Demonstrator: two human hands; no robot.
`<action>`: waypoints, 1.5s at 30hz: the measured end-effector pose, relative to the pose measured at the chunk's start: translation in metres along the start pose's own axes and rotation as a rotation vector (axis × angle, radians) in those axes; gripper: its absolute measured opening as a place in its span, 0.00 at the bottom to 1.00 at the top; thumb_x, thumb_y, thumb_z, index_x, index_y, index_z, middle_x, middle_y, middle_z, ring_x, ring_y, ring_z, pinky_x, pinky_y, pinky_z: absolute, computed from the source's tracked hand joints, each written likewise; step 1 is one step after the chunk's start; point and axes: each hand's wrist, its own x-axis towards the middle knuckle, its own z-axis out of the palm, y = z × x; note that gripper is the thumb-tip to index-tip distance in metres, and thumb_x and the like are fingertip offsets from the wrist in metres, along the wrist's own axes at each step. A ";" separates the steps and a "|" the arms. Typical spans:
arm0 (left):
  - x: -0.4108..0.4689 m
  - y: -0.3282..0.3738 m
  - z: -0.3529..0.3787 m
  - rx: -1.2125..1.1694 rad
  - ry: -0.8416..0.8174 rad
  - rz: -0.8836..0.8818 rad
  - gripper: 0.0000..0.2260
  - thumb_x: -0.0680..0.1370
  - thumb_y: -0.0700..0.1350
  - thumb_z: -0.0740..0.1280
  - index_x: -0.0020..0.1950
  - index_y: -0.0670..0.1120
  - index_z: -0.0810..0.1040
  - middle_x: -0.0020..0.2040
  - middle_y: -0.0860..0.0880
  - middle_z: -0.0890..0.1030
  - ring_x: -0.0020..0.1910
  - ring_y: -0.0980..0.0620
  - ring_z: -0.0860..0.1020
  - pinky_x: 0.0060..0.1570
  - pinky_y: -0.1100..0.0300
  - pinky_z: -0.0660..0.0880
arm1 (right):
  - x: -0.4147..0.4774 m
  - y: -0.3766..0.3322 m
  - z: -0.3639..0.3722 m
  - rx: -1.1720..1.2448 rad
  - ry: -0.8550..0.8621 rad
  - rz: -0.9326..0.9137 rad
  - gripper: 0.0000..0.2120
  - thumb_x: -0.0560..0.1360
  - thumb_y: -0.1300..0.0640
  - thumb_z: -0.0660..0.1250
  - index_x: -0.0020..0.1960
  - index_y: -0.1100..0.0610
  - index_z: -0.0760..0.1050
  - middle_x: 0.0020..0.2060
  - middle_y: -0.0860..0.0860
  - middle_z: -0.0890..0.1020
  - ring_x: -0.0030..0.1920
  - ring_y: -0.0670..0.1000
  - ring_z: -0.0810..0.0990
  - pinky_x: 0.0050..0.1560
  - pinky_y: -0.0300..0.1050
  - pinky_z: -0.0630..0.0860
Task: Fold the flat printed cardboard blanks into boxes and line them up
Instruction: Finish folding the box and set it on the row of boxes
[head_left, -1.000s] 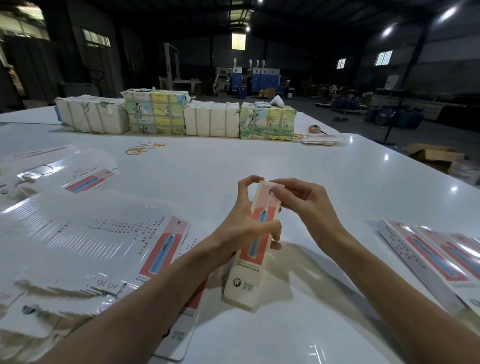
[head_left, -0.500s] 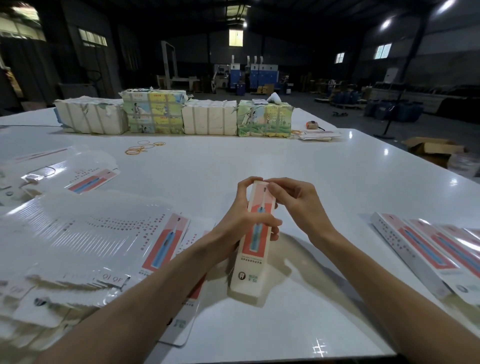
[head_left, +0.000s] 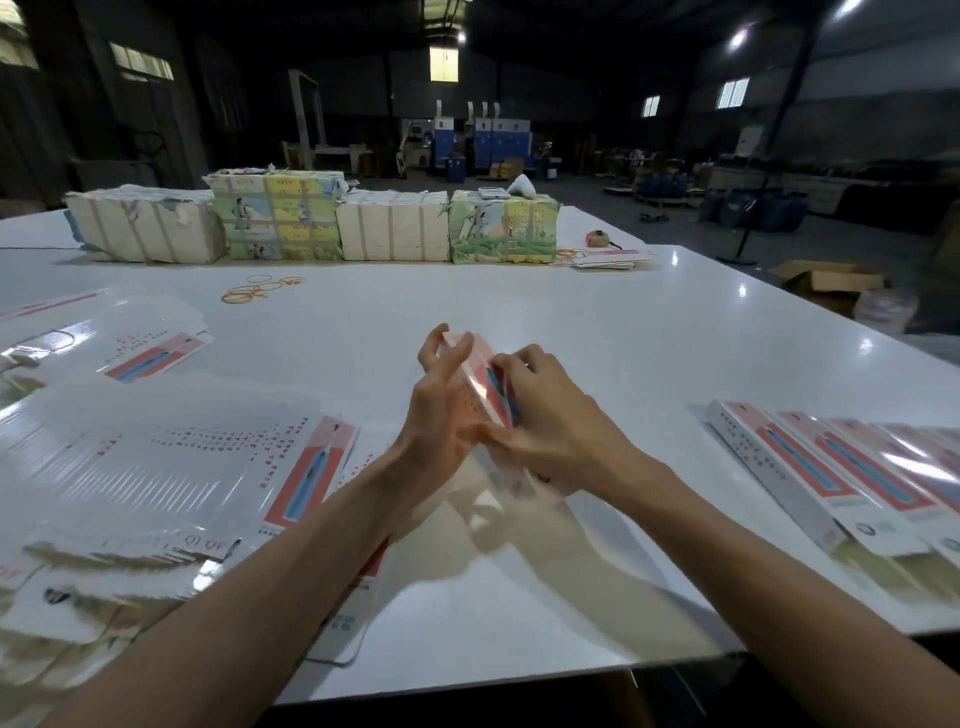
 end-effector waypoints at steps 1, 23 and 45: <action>0.001 -0.001 0.000 0.047 -0.016 -0.019 0.31 0.83 0.59 0.63 0.83 0.57 0.56 0.78 0.41 0.69 0.71 0.38 0.76 0.63 0.42 0.80 | -0.005 0.000 0.001 0.003 0.018 0.009 0.32 0.79 0.37 0.69 0.75 0.54 0.67 0.65 0.50 0.70 0.61 0.49 0.71 0.57 0.44 0.78; -0.006 -0.016 -0.010 0.949 -0.062 0.276 0.13 0.82 0.39 0.67 0.61 0.54 0.82 0.58 0.56 0.82 0.55 0.64 0.78 0.56 0.61 0.77 | -0.136 0.128 -0.067 -0.581 0.077 0.620 0.18 0.84 0.50 0.61 0.71 0.54 0.71 0.67 0.52 0.76 0.65 0.54 0.75 0.70 0.56 0.71; -0.039 0.119 -0.041 2.210 0.169 -0.684 0.32 0.70 0.66 0.78 0.63 0.46 0.79 0.54 0.48 0.84 0.53 0.48 0.83 0.59 0.52 0.80 | 0.016 0.046 0.020 -0.130 0.052 0.117 0.09 0.78 0.56 0.59 0.41 0.55 0.73 0.36 0.48 0.80 0.39 0.56 0.78 0.42 0.51 0.77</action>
